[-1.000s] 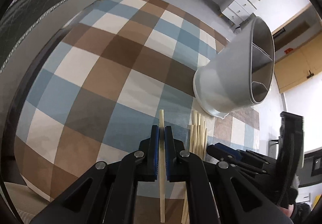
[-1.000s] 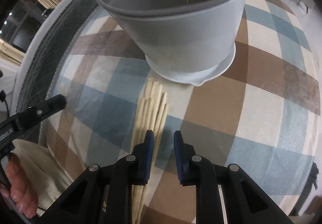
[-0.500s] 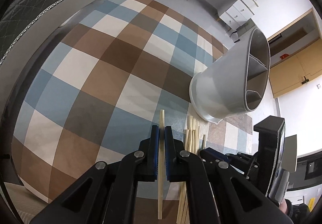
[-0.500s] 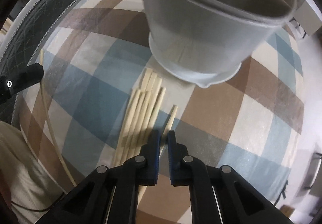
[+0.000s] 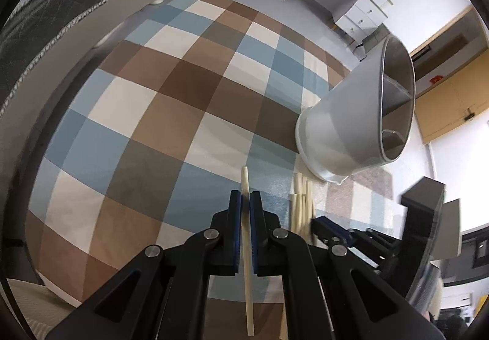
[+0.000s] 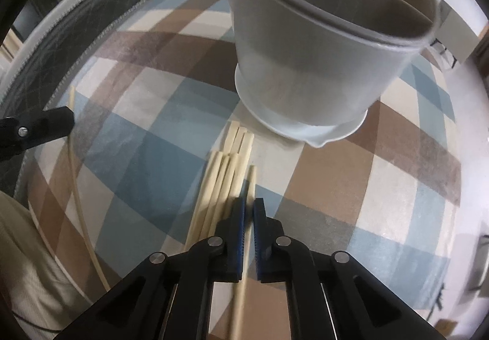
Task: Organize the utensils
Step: 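Lift both chopsticks over the grey holder and open both tools to drop them in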
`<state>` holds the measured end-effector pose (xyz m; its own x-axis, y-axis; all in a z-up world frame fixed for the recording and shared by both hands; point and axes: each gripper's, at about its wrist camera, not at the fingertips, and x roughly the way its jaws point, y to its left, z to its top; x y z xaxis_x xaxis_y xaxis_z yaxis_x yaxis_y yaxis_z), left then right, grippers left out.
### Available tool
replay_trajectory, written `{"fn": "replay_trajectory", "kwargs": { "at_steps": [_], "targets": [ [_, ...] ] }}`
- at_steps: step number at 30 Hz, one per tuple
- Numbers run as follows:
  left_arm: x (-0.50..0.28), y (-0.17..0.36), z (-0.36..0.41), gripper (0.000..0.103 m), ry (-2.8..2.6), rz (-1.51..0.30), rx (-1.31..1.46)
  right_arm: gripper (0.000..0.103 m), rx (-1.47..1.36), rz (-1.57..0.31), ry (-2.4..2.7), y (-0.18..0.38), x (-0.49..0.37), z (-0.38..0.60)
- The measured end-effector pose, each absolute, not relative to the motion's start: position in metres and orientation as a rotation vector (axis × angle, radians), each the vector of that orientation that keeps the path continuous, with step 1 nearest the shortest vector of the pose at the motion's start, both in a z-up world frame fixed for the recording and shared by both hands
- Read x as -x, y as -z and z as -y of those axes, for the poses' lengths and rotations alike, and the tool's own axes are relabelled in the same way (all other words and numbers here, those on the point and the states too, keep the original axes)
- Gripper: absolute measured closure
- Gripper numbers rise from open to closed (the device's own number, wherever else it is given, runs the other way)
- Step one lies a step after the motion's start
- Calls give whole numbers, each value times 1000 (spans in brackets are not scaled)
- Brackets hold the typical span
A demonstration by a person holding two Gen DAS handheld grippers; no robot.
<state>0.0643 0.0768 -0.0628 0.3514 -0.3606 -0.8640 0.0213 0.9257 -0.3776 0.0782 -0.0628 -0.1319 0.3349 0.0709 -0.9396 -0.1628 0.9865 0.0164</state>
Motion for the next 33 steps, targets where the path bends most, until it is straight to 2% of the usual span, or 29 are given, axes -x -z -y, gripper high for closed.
{"fn": "replay_trajectory", "kwargs": {
  "at_steps": [7,12,33],
  "targets": [
    [-49,35,-61,102,310,-1144,280,99,-114,-959,-182,82,-38,112],
    [-35,12,-44,102,358,-1100,207,99,-134,-779,-188,50,-15,132],
    [-45,-69,-8,102,473,-994,114,99,-184,-470,-239,-45,-34,162]
  ]
}}
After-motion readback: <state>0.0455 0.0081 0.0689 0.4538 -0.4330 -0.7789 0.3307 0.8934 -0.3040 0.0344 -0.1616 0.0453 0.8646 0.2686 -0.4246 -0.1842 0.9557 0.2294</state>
